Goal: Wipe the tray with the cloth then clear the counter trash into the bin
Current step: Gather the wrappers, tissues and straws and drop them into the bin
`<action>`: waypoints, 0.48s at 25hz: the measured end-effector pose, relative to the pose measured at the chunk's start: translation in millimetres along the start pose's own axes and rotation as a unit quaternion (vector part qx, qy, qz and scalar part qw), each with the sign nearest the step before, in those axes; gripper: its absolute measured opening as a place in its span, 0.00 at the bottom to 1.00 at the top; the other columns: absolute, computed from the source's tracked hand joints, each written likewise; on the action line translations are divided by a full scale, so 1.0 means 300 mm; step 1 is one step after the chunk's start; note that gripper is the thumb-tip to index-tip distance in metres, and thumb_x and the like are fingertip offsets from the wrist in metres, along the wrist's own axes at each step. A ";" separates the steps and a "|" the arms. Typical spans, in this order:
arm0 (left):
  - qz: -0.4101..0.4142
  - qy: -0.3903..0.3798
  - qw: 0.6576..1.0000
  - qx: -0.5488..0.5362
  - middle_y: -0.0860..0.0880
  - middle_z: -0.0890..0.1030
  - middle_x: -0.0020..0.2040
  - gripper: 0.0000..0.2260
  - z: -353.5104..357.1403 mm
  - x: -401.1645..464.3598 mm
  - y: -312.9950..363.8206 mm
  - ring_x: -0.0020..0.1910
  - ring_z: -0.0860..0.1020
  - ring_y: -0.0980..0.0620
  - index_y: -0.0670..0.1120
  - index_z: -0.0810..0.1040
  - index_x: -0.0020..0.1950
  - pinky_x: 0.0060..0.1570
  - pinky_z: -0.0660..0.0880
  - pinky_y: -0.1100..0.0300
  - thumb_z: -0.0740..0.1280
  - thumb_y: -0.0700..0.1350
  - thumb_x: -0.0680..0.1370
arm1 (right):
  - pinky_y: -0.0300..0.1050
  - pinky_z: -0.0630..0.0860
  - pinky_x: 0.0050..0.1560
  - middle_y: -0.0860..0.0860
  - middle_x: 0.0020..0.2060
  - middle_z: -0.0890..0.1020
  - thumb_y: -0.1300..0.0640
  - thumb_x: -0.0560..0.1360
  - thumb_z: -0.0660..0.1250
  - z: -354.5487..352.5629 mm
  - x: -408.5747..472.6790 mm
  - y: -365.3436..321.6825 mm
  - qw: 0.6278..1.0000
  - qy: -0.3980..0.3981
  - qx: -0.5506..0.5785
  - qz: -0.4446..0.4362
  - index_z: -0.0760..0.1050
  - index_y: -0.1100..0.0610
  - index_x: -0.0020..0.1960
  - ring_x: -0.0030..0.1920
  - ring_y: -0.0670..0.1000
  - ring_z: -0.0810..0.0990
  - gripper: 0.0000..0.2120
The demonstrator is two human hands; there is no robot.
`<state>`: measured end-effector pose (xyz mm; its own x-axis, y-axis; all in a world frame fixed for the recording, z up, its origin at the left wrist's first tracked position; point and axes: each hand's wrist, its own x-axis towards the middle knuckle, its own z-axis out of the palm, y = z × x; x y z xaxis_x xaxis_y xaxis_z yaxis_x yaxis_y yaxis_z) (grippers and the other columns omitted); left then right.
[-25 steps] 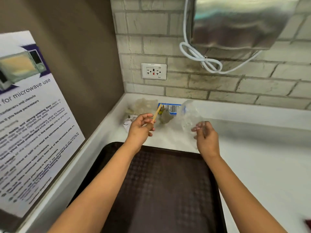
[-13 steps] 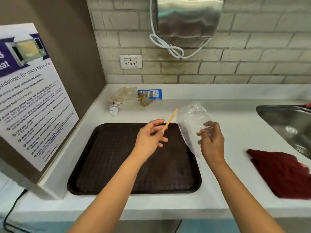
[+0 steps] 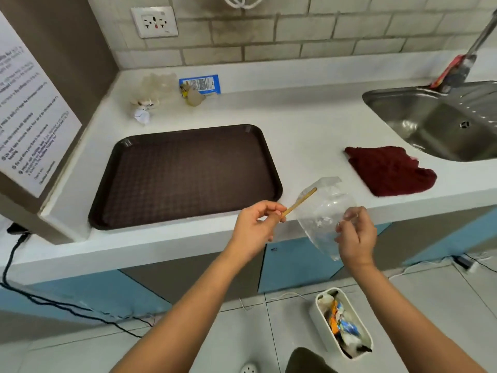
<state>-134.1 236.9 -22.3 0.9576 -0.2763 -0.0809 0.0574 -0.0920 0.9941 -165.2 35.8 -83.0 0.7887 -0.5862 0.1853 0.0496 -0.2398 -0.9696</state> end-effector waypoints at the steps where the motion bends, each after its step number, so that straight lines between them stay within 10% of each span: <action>1: -0.017 0.004 1.000 -0.015 0.51 0.79 0.36 0.11 0.037 -0.018 -0.036 0.22 0.68 0.60 0.49 0.77 0.43 0.26 0.68 0.68 0.61 0.35 0.78 | 0.45 0.66 0.31 0.50 0.31 0.70 0.62 0.64 0.56 -0.033 -0.007 0.037 1.000 0.005 -0.005 0.017 0.69 0.43 0.35 0.31 0.48 0.69 0.13; 12: -0.214 0.030 0.975 0.044 0.48 0.75 0.40 0.18 0.442 -0.178 -0.539 0.28 0.77 0.60 0.52 0.77 0.47 0.28 0.70 0.65 0.59 0.29 0.75 | 0.43 0.67 0.30 0.52 0.28 0.71 0.64 0.71 0.59 -0.477 -0.152 0.486 0.972 -0.006 -0.179 0.151 0.68 0.48 0.40 0.28 0.52 0.68 0.11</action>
<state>-232.0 139.8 -188.2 0.8666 -0.1386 -0.4795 0.4332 -0.2683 0.8605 -281.7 -83.2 -210.0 0.7420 -0.6625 -0.1025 -0.3997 -0.3144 -0.8611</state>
